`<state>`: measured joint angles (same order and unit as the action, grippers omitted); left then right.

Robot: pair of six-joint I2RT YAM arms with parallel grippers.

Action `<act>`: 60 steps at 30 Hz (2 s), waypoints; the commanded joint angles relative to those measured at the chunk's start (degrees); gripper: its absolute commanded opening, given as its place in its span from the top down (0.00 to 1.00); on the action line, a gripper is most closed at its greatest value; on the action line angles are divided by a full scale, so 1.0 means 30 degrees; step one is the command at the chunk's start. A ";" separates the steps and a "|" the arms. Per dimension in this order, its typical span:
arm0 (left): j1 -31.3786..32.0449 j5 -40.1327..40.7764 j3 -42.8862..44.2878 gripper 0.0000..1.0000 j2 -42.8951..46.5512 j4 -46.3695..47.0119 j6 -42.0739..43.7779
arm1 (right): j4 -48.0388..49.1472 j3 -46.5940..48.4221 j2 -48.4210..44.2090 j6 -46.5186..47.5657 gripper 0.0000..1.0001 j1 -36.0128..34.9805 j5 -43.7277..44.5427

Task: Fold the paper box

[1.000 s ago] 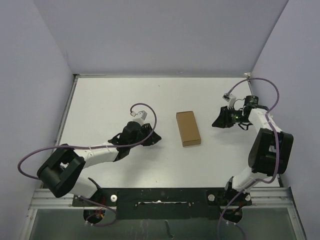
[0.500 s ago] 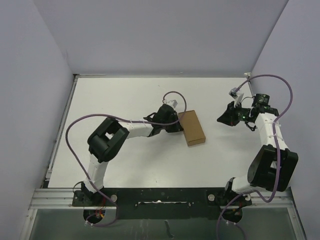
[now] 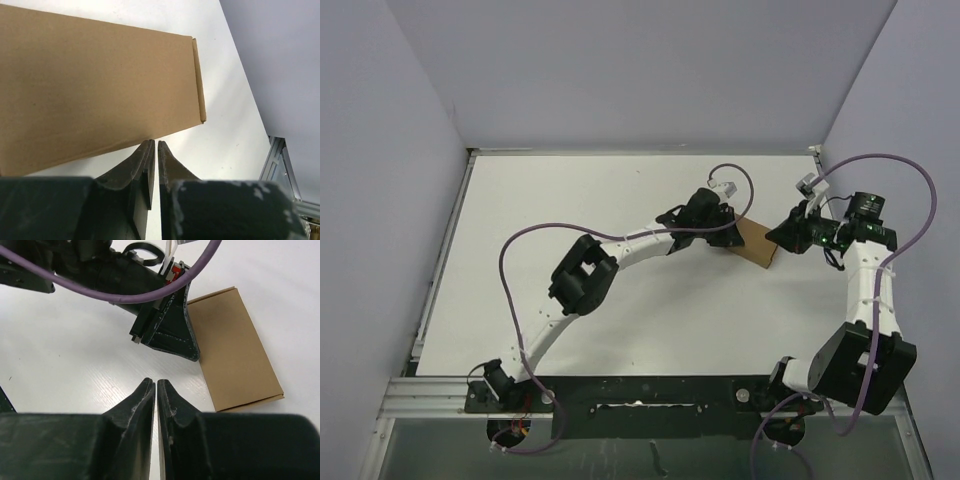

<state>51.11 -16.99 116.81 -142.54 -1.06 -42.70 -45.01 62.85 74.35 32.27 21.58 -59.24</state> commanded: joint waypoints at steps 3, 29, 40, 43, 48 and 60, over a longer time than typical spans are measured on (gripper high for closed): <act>-0.0258 0.0429 -0.1262 0.86 0.3524 0.0362 0.3073 | -0.1308 0.0766 -0.2189 0.1594 0.87 0.0191 -0.0847; -1.0425 -0.0704 -1.7504 0.02 3.0107 -0.3751 0.4688 | -0.0727 1.0497 -0.4243 -0.7635 0.02 0.0413 0.0599; -1.0688 -0.0777 -1.7599 0.02 3.1151 -0.5736 0.4982 | -0.0232 1.0465 -0.4379 -1.1938 0.02 0.0409 0.3082; -1.0680 -0.0800 -1.7616 0.02 3.1107 -0.5834 0.5033 | -0.0140 1.0207 -0.4538 -1.1760 0.02 0.0403 0.3038; -1.0699 -0.0695 -1.7807 0.02 3.1007 -0.5799 0.5086 | -0.0089 1.0163 -0.4544 -1.1467 0.02 0.0409 0.2727; -1.0701 -0.0939 -1.8048 0.02 3.0787 -0.5743 0.5092 | -0.0083 1.0142 -0.4578 -1.1199 0.02 0.0409 0.2726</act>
<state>19.38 -18.72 62.28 -50.37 -20.03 -28.08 -47.18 92.58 61.54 -1.34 22.52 -51.16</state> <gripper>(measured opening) 0.979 0.980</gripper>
